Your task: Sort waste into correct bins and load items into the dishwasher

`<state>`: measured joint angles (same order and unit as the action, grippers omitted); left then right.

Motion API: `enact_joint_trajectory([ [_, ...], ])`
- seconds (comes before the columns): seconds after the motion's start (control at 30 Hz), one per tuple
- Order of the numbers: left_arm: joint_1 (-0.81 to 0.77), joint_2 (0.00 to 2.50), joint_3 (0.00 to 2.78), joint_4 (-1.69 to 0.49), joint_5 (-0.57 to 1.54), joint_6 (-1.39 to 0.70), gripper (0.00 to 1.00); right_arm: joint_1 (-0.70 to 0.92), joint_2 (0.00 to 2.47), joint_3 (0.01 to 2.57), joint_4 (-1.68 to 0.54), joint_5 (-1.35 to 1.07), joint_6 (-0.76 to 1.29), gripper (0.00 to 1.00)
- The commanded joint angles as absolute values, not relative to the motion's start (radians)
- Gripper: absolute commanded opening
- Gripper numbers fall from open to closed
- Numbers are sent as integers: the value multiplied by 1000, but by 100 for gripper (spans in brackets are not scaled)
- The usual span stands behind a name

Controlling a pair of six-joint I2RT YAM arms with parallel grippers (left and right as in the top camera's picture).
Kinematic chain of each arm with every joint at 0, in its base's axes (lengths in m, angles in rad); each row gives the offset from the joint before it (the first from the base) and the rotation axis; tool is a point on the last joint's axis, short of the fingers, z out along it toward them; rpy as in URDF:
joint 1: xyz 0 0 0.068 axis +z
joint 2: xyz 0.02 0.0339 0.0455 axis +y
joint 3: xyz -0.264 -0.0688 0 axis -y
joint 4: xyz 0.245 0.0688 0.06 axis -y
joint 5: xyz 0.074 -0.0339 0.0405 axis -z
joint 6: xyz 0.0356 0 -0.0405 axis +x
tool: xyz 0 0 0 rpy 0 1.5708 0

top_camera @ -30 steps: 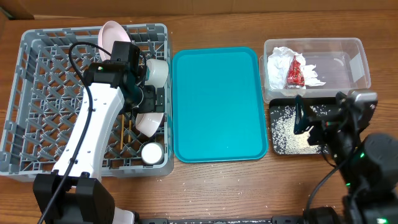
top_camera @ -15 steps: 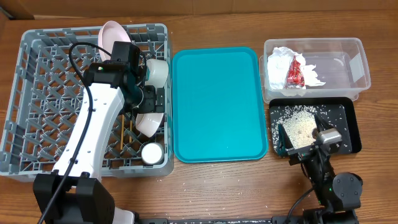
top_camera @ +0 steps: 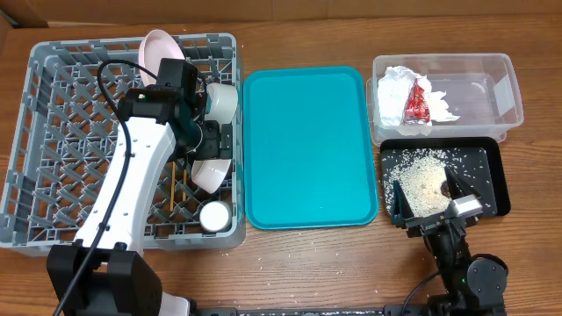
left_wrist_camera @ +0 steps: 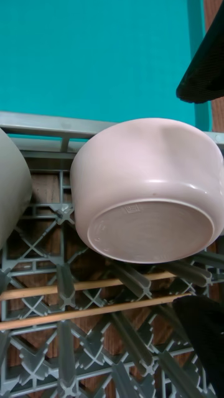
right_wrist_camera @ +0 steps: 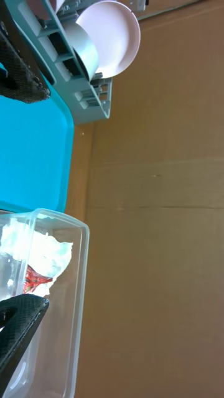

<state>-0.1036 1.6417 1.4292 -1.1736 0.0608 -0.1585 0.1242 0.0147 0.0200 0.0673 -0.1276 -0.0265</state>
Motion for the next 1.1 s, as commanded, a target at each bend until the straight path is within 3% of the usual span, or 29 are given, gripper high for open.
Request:
enact_joint_trajectory([
  [0.0,-107,1650,1425,-1170,72,-172,100,117,2,8,68,-136,-31,100],
  [0.17,-107,1650,1425,-1170,72,-172,100,117,2,7,-75,-156,-24,100],
  [1.07,-107,1649,1425,-1170,72,-172,100,117,3,8,-69,-159,-23,100],
])
